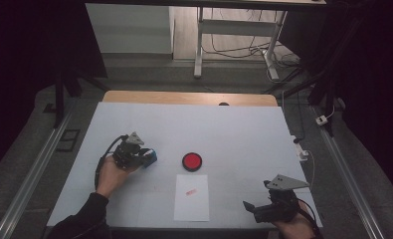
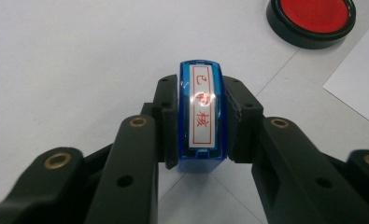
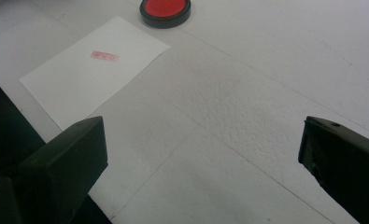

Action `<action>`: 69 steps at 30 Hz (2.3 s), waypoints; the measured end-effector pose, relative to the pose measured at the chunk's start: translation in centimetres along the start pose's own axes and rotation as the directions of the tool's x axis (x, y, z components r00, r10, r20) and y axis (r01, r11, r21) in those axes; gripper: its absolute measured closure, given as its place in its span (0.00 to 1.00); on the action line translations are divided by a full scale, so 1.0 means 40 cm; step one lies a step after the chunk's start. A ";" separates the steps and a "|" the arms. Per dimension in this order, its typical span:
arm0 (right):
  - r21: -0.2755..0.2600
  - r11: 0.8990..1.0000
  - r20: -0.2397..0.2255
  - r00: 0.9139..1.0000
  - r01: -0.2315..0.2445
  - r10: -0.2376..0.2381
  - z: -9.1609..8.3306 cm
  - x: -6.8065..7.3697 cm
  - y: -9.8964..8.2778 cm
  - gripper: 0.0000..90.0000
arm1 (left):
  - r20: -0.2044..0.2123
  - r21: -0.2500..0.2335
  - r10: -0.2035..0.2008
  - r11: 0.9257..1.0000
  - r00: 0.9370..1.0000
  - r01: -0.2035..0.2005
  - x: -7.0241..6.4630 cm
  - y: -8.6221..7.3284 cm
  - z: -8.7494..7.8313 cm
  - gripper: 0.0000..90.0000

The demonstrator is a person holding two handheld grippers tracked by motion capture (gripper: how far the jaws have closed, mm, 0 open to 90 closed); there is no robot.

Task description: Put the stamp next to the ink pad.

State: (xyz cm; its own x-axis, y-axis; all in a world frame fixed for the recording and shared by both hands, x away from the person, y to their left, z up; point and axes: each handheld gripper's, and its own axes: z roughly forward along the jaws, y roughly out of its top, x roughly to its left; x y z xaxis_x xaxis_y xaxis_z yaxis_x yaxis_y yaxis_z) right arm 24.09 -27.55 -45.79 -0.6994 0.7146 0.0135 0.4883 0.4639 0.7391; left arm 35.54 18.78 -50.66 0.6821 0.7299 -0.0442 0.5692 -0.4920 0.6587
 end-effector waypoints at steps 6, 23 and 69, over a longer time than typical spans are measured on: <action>0.000 1.000 -0.001 1.000 -0.001 0.001 0.000 0.000 0.000 0.01 | 0.006 -0.013 -0.022 1.000 1.000 0.022 0.001 0.003 -0.007 0.67; 0.005 1.000 -0.002 1.000 -0.002 0.002 0.000 0.001 0.002 0.01 | 0.042 -0.039 -0.070 0.997 0.997 0.071 -0.009 0.004 -0.049 0.37; -0.011 0.999 -0.025 0.998 -0.051 0.051 -0.001 -0.012 0.001 0.00 | 0.143 -0.155 -0.136 0.975 0.980 0.158 -0.123 -0.140 -0.262 0.01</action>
State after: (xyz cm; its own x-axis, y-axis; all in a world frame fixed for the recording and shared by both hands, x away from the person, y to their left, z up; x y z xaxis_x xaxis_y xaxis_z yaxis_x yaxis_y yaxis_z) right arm 24.42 -27.91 -45.72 -0.6864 0.7241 0.0676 0.5174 0.4208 0.7452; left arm 24.18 22.90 -46.25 0.6574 0.7142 -0.2404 0.5914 -0.2913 0.7519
